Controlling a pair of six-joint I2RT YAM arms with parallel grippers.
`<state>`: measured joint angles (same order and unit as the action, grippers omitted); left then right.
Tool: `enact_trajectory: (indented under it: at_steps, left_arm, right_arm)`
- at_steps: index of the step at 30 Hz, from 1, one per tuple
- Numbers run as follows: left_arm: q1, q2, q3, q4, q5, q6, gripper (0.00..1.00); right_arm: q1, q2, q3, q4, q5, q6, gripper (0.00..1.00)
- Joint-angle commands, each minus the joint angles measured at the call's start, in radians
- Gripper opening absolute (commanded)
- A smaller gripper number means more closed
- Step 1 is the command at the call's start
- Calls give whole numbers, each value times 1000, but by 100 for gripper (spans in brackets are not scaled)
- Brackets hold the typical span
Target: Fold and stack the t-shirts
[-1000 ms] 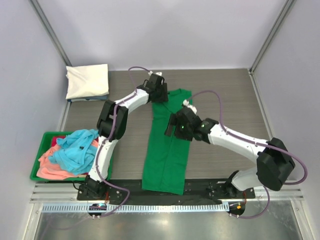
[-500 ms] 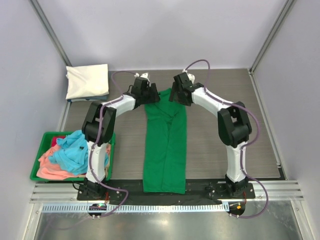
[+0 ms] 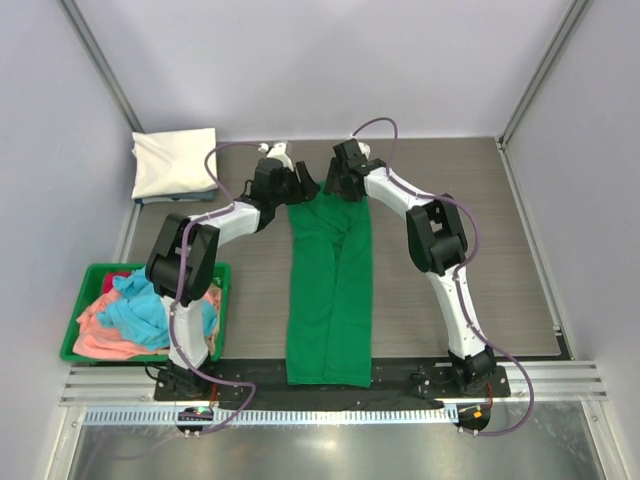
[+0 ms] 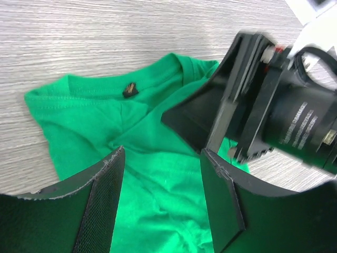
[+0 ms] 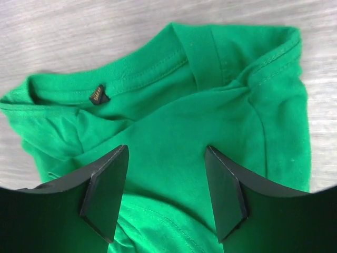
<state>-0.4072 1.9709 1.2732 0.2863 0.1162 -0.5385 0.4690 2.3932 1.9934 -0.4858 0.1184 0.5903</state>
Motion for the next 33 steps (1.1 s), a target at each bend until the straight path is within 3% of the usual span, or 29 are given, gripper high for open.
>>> enact_trajectory:
  at_steps: [1,5,12,18,23,29,32,33]
  left_arm:
    - [7,-60,-26,80,-13,9,61]
    - [11,-55,-21,82,-6,6,61]
    - [10,-44,-14,74,-3,11,61]
    - [10,-32,0,56,-3,20,61]
    - [10,-56,-52,105,23,-5,61]
    - [1,-105,-141,169,56,-101,60]
    - [-7,-184,-217,152,86,-149,62]
    - [-19,-240,-234,96,62,-152,63]
  right_arm:
    - [-59,76,25,-16,19,66,65]
    - [-125,155,117,-13,43,147,62]
    - [-174,372,451,39,-40,240,61]
    - [-196,413,489,260,-236,183,70]
    - [-196,322,478,338,-335,120,78]
    - [-213,11,251,378,-359,80,83]
    - [-227,-242,-34,377,-292,80,83]
    - [-231,-306,-203,377,-281,85,83]
